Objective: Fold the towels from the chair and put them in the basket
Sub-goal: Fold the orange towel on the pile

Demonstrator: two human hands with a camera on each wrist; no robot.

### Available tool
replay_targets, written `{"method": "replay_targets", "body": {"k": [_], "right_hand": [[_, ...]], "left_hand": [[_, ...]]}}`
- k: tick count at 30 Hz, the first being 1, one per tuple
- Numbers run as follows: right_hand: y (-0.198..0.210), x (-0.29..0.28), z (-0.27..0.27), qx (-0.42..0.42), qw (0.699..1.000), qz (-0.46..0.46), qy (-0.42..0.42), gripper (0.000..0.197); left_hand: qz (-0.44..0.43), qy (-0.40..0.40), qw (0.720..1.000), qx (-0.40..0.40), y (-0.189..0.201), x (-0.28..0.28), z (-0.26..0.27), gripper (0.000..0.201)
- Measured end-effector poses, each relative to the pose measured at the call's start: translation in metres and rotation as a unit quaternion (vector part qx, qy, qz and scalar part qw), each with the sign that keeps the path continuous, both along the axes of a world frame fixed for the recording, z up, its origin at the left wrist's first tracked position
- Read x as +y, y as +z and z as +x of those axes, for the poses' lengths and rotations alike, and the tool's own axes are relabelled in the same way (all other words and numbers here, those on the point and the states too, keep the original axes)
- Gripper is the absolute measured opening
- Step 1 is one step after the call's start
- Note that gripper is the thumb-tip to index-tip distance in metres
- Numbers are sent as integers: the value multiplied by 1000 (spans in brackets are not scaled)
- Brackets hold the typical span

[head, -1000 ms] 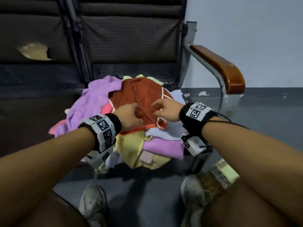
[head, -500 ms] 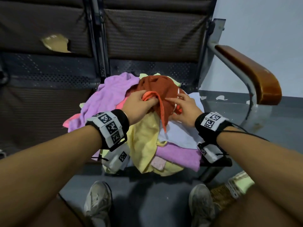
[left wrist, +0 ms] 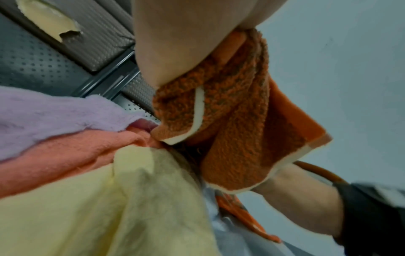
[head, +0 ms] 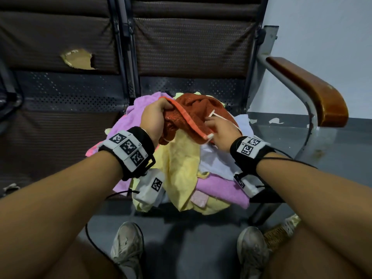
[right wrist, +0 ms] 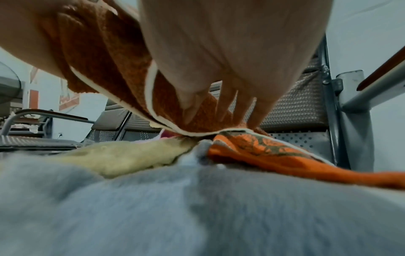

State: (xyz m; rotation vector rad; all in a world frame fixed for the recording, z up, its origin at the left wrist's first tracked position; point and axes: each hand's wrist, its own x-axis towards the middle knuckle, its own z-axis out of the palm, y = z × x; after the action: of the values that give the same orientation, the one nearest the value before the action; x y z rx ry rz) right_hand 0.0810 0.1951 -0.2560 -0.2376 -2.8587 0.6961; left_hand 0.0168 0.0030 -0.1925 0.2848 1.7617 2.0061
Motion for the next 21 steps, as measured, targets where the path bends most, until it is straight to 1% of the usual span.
{"method": "replay_targets", "body": {"k": [1,2,3,4,5,6,7,8,10,11,12,13,14,15,16,17,18,19,20,21], "right_hand": [[0,-2,-1,21,999,-31,-14,17],[0,-3,-2,30,998,-59,-17,25],[0,-4,-4,25,997,-75,-6,46],[-2,-6,-6,5,998,-68,15,73],[-6,-6,-8,-21,998,-44,29,95],[-9,-7,-10,-36,999,-20,31,105],[-10,-8,-12,-31,999,-11,23,100],[-10,-9,-15,1,1000,-21,10,83],[-4,-11,-21,98,994,-51,-16,37],[-1,-13,-23,130,990,-49,-21,24],[0,-15,-25,141,989,-50,-10,21],[1,-17,-25,121,991,-63,17,21],[0,-20,-23,73,992,-84,52,32],[-4,-23,-20,5,992,-97,85,49],[-9,-25,-17,-59,988,-86,112,61],[-14,-27,-15,-105,985,-49,125,61],[-19,-29,-15,-119,985,-2,128,51],[-20,-29,-17,-98,987,32,120,41],[-18,-30,-19,-64,992,40,105,30],[-15,-30,-21,-31,995,34,84,23]], "left_hand": [[8,6,1000,-6,1,-1,2,25],[19,12,1000,-15,3,-2,4,23],[33,13,999,-25,4,-3,4,21],[58,7,998,-33,7,-3,5,19],[88,3,995,-47,9,-3,5,17],[112,2,992,-66,11,-3,5,18],[121,-3,989,-86,11,-2,6,20],[118,-9,988,-98,11,-2,6,21],[106,-21,988,-107,8,-2,7,19],[98,-16,990,-103,6,-3,5,16],[87,-3,991,-101,3,-5,3,16],[74,14,992,-102,0,-6,-1,17],[57,40,993,-100,-3,-8,-6,20],[36,69,993,-94,-7,-10,-12,20],[10,95,992,-81,-10,-11,-18,13],[-18,119,991,-67,-12,-12,-25,12],[-58,142,987,-46,-16,-14,-32,17],[-99,158,982,-18,-20,-16,-39,19],[-147,171,974,11,-24,-19,-44,18],[-196,184,962,36,-30,-23,-49,22]]}}
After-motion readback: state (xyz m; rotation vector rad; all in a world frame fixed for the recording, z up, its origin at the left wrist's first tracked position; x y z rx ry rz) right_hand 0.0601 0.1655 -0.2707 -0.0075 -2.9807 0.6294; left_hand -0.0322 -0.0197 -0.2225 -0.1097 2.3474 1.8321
